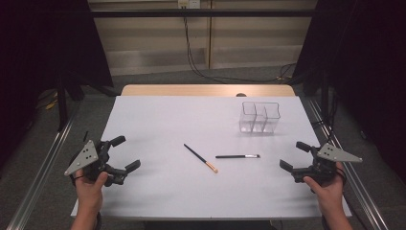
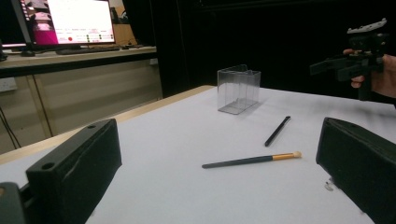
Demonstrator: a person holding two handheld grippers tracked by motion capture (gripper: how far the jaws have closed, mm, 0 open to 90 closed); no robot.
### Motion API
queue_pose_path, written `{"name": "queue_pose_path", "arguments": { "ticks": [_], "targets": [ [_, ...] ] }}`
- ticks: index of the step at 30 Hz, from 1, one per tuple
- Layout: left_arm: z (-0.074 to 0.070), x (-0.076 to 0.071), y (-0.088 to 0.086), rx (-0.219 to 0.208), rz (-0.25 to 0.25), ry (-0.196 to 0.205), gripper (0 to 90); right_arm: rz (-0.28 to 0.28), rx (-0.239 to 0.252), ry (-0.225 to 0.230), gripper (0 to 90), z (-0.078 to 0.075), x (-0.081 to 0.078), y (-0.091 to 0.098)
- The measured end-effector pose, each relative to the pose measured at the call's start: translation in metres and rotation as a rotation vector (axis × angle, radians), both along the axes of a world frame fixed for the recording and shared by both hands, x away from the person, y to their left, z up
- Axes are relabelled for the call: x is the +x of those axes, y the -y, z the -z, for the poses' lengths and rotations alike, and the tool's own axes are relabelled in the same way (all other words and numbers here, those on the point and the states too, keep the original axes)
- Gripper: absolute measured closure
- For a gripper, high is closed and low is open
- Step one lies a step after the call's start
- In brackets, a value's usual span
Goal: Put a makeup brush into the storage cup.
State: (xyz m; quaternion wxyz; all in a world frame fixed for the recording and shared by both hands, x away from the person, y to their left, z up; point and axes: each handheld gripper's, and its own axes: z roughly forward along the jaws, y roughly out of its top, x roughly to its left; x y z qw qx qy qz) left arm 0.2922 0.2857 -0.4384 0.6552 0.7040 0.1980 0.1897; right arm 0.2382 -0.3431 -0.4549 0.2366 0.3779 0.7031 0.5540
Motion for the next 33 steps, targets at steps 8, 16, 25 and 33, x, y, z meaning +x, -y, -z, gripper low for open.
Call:
{"name": "queue_pose_path", "arguments": {
  "ticks": [8,16,25,33],
  "targets": [
    [0.0,0.001,0.001,-0.005,0.007,-0.003,0.0,-0.009,-0.01,0.001,0.0,0.0,0.0,-0.001],
    [0.001,0.0,0.002,-0.01,0.019,-0.009,0.0,-0.031,-0.023,0.0,0.0,0.0,0.0,-0.004],
    [0.004,0.002,0.009,-0.013,0.052,-0.035,0.0,-0.077,-0.024,-0.005,0.0,0.002,-0.001,-0.014],
    [0.005,0.009,0.022,0.008,0.08,-0.04,0.0,-0.097,-0.027,-0.001,0.0,0.002,-0.001,-0.018]
  ]
}}
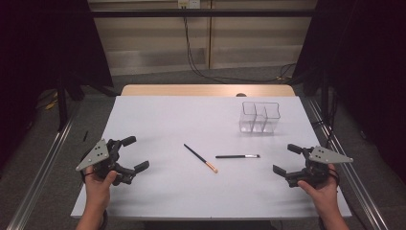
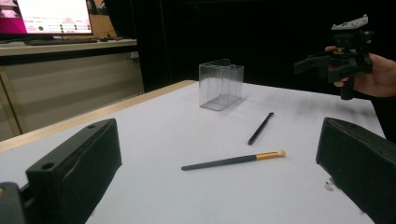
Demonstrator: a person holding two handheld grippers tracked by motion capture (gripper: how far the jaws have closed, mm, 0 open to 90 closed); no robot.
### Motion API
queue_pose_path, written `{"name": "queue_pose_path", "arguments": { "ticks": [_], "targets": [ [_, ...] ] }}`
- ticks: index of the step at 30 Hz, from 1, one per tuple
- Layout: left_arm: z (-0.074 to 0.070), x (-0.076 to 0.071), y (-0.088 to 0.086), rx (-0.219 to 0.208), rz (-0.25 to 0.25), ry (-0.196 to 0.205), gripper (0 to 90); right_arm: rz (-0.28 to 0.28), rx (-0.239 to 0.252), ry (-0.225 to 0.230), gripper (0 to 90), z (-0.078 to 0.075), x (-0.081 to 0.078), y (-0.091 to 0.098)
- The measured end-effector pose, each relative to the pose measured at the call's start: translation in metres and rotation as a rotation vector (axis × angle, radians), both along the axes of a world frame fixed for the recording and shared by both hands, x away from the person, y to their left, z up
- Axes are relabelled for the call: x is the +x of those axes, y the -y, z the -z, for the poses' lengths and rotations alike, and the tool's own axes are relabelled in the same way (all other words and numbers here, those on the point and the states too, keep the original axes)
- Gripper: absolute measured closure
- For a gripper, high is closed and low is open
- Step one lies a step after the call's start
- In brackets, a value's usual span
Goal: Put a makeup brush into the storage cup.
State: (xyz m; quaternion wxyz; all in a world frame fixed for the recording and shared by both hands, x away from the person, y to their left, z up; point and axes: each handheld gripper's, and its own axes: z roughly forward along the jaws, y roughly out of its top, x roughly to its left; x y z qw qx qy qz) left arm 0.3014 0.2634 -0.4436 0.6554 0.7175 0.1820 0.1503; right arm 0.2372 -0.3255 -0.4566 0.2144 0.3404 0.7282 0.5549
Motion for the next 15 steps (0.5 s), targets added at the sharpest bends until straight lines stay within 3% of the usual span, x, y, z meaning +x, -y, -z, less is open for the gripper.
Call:
{"name": "queue_pose_path", "arguments": {
  "ticks": [15],
  "targets": [
    [-0.006,0.017,0.026,0.035,0.026,0.008,0.0,-0.007,0.004,0.002,0.0,0.001,0.0,-0.002]
  ]
}}
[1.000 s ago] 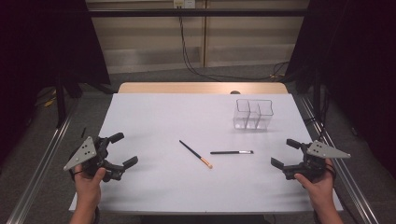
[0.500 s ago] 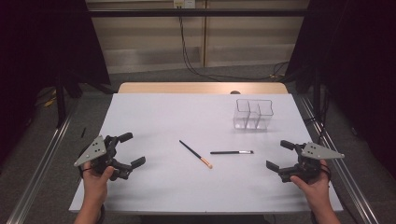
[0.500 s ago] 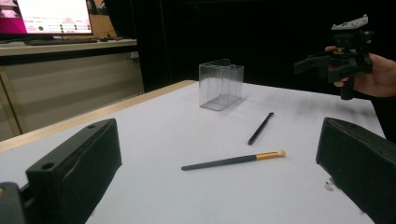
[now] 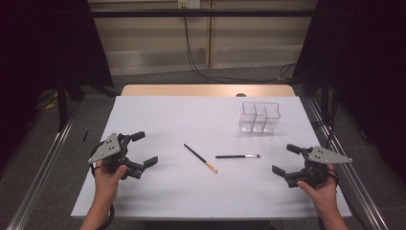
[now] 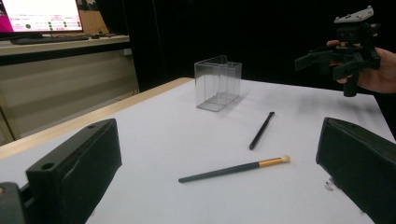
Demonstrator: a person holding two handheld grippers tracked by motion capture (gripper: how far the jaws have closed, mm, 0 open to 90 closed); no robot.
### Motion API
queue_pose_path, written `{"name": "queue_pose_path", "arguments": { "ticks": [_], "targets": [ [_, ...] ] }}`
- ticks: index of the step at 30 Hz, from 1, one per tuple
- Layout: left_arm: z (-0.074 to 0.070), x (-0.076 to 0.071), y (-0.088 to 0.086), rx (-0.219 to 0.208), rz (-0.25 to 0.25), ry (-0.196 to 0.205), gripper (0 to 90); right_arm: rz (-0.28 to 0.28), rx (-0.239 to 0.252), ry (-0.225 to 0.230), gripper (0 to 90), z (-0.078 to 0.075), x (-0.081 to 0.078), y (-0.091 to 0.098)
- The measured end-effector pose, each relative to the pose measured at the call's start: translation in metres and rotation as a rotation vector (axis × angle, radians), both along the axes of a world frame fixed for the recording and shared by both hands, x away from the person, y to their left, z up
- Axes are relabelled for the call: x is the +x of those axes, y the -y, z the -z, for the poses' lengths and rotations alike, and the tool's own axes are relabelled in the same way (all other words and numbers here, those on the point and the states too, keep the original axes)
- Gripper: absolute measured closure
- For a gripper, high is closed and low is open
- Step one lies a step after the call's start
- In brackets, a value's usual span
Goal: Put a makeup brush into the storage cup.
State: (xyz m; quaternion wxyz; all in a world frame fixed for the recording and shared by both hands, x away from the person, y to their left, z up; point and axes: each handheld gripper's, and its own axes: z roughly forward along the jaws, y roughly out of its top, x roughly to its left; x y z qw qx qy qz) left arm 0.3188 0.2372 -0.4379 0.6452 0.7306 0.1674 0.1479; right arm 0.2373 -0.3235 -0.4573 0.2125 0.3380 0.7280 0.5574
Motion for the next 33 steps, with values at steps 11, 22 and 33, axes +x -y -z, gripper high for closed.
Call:
{"name": "queue_pose_path", "arguments": {
  "ticks": [11,22,33],
  "targets": [
    [-0.001,0.015,0.022,0.013,0.018,-0.001,0.0,0.0,0.004,0.003,0.0,0.0,-0.001,0.001],
    [0.002,0.028,0.044,0.016,0.046,-0.007,0.0,-0.005,0.004,0.009,0.0,0.0,-0.001,0.001],
    [0.002,0.039,0.068,0.012,0.071,-0.008,0.0,-0.006,0.003,0.009,0.0,-0.001,-0.001,0.001]
  ]
}}
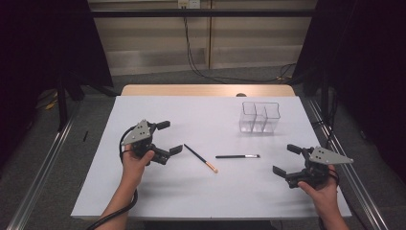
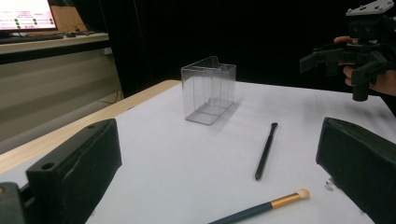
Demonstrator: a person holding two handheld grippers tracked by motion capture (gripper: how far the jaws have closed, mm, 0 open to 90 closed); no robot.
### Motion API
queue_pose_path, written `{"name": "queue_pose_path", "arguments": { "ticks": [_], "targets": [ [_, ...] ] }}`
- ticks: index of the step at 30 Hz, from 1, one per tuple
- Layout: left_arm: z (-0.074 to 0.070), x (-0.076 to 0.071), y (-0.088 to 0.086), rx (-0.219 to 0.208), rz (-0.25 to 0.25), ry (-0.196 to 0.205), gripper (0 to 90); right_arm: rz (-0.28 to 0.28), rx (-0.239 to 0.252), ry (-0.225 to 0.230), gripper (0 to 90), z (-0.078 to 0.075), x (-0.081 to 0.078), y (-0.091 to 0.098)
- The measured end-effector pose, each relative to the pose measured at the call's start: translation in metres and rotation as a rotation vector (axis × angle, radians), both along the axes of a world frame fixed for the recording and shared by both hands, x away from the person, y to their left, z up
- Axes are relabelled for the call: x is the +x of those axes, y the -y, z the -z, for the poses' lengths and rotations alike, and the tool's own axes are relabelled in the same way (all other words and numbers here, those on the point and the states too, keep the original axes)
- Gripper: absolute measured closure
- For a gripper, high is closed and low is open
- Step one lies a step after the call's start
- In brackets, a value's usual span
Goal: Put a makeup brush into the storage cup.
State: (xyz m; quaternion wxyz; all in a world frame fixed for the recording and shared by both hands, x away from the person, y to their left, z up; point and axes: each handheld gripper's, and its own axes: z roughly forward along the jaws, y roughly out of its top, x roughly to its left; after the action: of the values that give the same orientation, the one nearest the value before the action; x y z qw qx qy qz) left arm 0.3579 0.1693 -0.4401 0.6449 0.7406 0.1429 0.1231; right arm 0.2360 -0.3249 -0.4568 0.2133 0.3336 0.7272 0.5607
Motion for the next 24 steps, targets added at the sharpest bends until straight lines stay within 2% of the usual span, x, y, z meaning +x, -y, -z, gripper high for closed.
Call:
{"name": "queue_pose_path", "arguments": {
  "ticks": [12,24],
  "targets": [
    [0.005,0.012,0.025,0.012,0.037,-0.006,0.0,-0.007,0.0,0.005,0.0,0.0,0.0,0.001],
    [0.01,0.021,0.047,0.043,0.076,-0.021,0.0,-0.011,-0.004,0.004,0.0,0.0,0.0,0.0]
  ]
}}
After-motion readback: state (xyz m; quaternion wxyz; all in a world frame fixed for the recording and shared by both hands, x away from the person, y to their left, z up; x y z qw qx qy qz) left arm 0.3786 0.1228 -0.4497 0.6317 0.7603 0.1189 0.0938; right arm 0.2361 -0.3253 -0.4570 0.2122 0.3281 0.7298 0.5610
